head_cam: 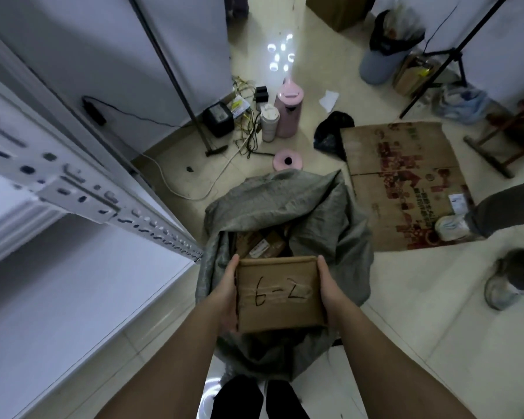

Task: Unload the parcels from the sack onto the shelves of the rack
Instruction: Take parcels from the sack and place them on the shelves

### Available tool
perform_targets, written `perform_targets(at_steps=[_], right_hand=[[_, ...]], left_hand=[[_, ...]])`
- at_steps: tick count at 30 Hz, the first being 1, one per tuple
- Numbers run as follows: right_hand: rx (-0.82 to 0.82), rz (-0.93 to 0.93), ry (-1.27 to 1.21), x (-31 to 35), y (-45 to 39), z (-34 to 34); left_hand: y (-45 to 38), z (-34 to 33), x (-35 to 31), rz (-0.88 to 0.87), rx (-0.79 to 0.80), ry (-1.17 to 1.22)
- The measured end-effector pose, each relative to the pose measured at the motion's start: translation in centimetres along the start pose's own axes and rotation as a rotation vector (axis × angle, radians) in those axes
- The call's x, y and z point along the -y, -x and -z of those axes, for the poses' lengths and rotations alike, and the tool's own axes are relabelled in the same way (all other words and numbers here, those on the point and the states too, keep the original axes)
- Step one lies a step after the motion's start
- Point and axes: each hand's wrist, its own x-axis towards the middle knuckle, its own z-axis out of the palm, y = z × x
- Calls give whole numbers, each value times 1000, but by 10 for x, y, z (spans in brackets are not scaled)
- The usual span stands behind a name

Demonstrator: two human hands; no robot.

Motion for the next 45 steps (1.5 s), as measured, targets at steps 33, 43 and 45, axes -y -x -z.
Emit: perform_targets(at_steps=[33,43,45], right_hand=[[446,446,680,-118,372,-179],[675,615,840,-285,473,-302],[716,632,830,-324,485,-328]], left_hand=[[383,169,230,-576,-413,544],[461,316,372,-773,-556,821],[475,351,401,-828,-574,854]])
